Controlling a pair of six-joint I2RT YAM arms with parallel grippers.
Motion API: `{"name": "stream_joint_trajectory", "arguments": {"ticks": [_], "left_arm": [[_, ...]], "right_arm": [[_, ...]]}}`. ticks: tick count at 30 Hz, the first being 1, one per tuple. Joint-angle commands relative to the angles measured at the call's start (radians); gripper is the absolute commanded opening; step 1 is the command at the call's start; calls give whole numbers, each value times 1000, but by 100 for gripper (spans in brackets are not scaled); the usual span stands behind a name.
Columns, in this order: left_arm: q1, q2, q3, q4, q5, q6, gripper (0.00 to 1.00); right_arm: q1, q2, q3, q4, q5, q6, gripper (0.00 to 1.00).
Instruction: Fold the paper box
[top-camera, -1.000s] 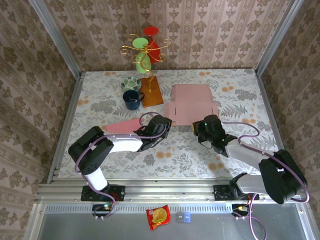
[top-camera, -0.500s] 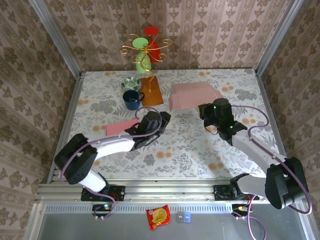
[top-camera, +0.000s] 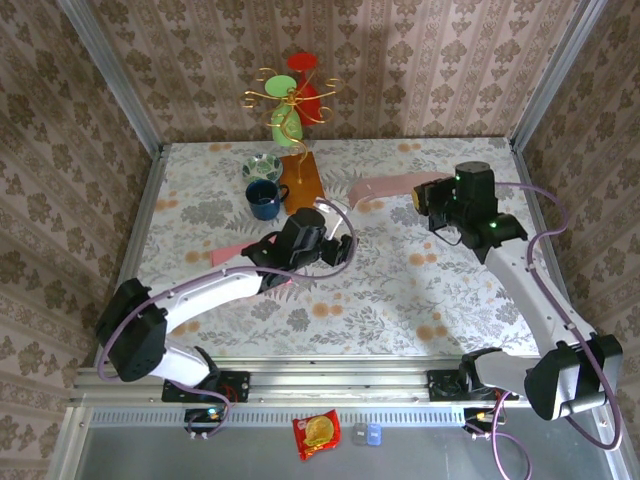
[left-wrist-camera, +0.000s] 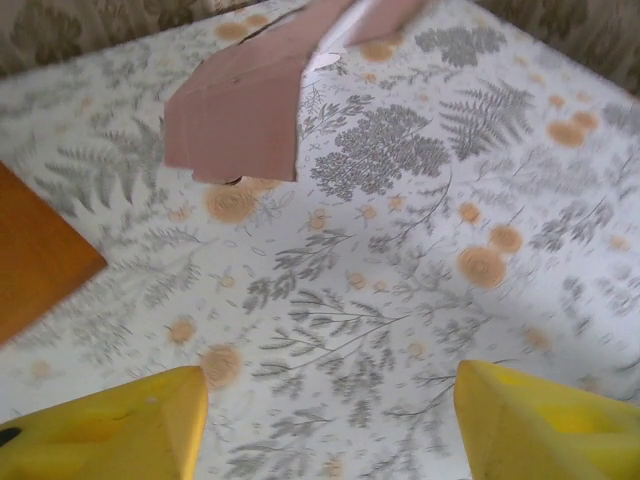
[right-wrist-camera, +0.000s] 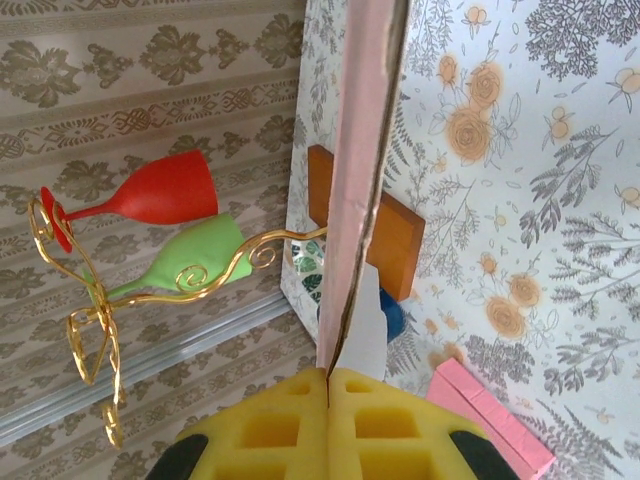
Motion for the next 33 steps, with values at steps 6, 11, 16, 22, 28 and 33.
{"name": "stream_joint_trajectory", "arguments": {"ticks": [6, 11, 16, 22, 28, 33], "left_arm": [[2, 143, 150, 92, -224, 387, 71], [7, 166, 166, 144, -243, 443, 72], [14, 142, 135, 197, -172, 490, 71], [16, 162, 155, 189, -35, 570, 65], [20, 201, 186, 213, -40, 614, 44], [9, 200, 212, 210, -31, 602, 0]], "right_arm": [[-11, -3, 124, -195, -86, -18, 0], [-26, -7, 145, -236, -103, -20, 0], [-41, 3, 173, -267, -135, -35, 0], [-59, 12, 194, -285, -162, -44, 0], [-69, 26, 213, -291, -187, -46, 0], [-81, 25, 195, -262, -178, -58, 0]]}}
